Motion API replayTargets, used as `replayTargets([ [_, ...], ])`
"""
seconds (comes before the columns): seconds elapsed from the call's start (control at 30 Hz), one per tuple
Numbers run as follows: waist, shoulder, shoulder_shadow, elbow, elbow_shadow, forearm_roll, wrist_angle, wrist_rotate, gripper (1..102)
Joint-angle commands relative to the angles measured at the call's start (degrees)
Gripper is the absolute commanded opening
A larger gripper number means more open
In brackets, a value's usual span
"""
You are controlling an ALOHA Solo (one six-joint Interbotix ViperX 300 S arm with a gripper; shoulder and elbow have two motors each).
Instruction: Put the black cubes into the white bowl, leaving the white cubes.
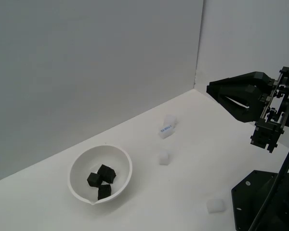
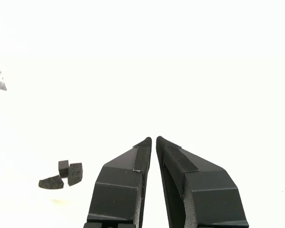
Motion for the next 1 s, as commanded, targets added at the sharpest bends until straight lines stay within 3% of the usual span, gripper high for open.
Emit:
replayTargets([
  [0.0,-0.3,2.3,2.5,0.3,0.4,1.8,0.4,-2.0,3],
  [0.13,0.8,6.7,6.9,0.7,1.0,7.3,-0.1,-8.2,3],
  [0.23,2.0,9.4,9.5,1.0,1.2,9.8,-0.1,-11.0,3],
  [0.4,2.5,12.6,12.8,1.3,1.5,11.9,0.2,-13.1,3],
  [0.67,3.1,18.1,18.1,1.8,2.0,16.6,0.7,-18.3,3],
  [0.97,4.0,22.8,22.6,2.1,2.5,18.0,1.8,-19.6,3],
])
